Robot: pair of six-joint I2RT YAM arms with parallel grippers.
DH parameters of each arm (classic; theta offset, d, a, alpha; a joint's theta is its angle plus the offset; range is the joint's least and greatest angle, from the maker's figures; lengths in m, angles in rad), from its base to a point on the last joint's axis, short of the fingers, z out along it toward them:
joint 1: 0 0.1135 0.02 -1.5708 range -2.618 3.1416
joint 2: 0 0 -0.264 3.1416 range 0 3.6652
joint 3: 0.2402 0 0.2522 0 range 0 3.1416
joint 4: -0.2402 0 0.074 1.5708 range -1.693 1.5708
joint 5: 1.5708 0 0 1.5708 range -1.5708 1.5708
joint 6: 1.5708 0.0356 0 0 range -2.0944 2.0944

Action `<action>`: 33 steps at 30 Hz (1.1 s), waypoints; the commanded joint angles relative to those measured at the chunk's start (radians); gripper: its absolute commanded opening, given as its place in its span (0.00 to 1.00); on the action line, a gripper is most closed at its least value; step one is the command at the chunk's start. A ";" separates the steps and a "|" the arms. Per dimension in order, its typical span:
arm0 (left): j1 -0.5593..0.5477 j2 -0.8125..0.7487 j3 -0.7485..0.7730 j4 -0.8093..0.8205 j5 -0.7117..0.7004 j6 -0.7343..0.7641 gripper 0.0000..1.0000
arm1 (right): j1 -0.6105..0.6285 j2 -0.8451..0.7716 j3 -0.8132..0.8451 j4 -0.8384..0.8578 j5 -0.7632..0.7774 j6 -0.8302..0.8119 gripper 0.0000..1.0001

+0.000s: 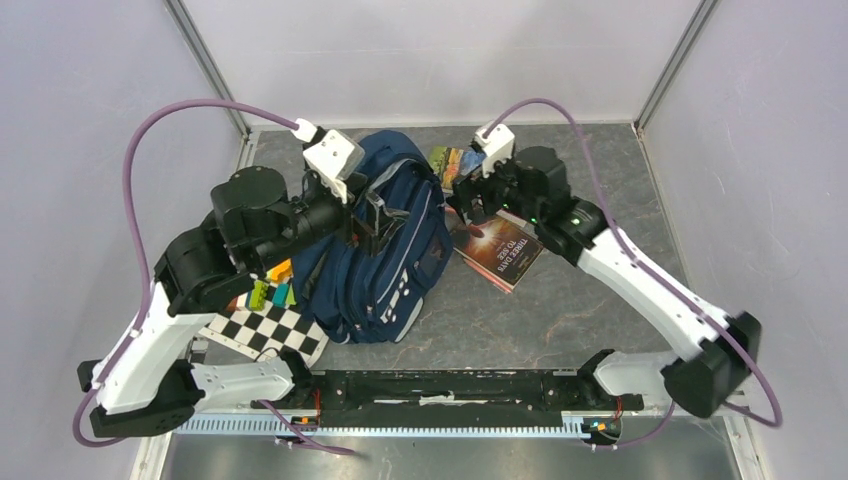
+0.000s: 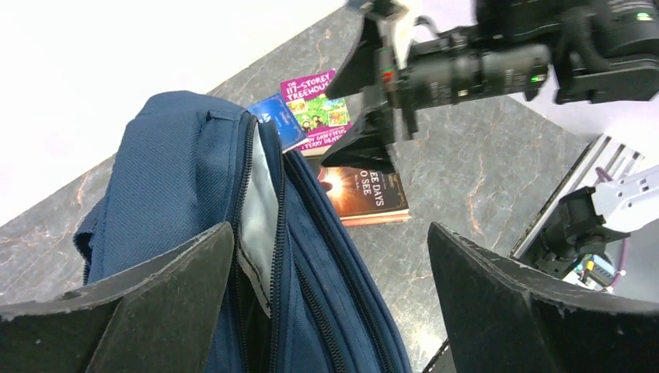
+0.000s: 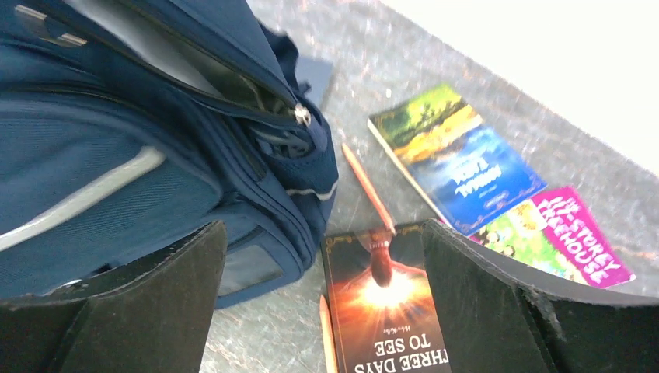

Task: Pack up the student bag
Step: Unzip the student bag at the center of the board.

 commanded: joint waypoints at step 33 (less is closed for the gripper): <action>0.004 -0.140 -0.272 0.094 -0.360 -0.012 0.49 | -0.379 -0.059 -0.316 0.285 -0.174 0.356 0.98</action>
